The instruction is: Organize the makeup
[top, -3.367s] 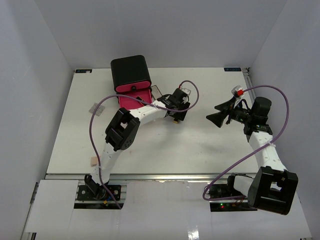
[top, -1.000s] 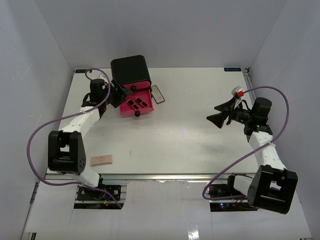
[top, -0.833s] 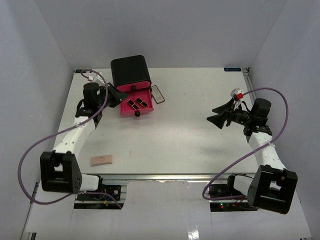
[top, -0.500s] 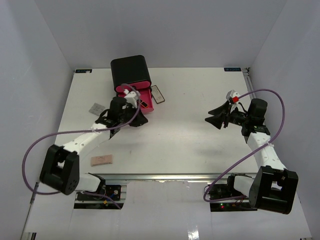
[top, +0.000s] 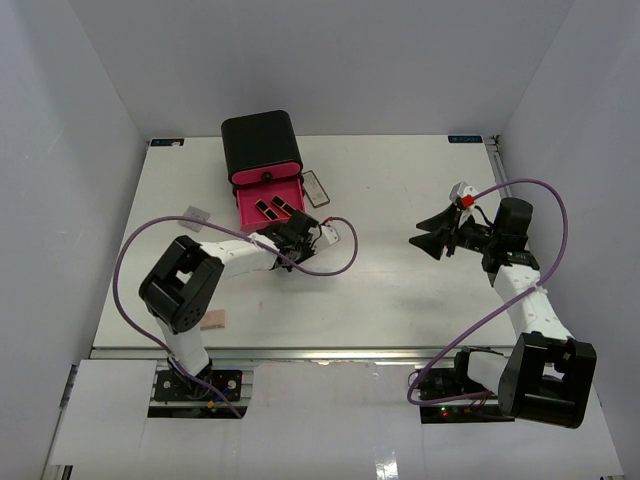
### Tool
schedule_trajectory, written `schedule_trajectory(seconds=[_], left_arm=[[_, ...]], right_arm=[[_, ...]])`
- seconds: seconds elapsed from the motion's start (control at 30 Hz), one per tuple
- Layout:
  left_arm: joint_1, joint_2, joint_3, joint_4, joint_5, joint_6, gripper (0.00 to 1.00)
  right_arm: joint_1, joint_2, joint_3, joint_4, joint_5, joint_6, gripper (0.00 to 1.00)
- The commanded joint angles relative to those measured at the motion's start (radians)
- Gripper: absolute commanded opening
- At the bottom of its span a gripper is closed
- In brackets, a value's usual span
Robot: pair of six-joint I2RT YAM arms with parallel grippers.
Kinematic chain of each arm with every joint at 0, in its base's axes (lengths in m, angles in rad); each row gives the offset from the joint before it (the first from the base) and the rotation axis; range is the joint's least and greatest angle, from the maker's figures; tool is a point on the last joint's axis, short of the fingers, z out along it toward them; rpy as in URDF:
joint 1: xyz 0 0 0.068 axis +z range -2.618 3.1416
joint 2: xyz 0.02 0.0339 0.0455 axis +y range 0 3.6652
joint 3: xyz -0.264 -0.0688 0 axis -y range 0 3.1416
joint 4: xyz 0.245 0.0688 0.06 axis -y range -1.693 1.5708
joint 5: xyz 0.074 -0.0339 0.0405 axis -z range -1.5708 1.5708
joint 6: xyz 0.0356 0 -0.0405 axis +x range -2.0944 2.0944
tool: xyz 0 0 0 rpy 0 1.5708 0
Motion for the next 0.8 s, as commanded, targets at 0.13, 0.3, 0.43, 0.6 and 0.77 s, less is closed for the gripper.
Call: schedule_trajectory(seconds=[0.13, 0.3, 0.43, 0.6, 0.77], left_arm=[[0.010, 0.061, 0.022, 0.174, -0.206, 0.284, 0.16], [0.030, 0.077, 0.045, 0.217, -0.226, 0.330, 0.18], [0.034, 0.071, 0.048, 0.290, -0.267, 0.373, 0.35], [0.044, 0.086, 0.100, 0.313, -0.278, 0.395, 0.45], [0.062, 0.107, 0.151, 0.317, -0.281, 0.413, 0.50]], right_arm=[[0.007, 0.002, 0.000, 0.007, -0.009, -0.011, 0.57], [0.005, -0.001, -0.001, 0.007, -0.010, -0.011, 0.58], [0.005, 0.004, 0.001, 0.007, -0.012, -0.011, 0.58], [0.005, 0.006, 0.001, 0.007, -0.012, -0.011, 0.58], [0.005, 0.008, 0.000, 0.005, -0.010, -0.011, 0.58]])
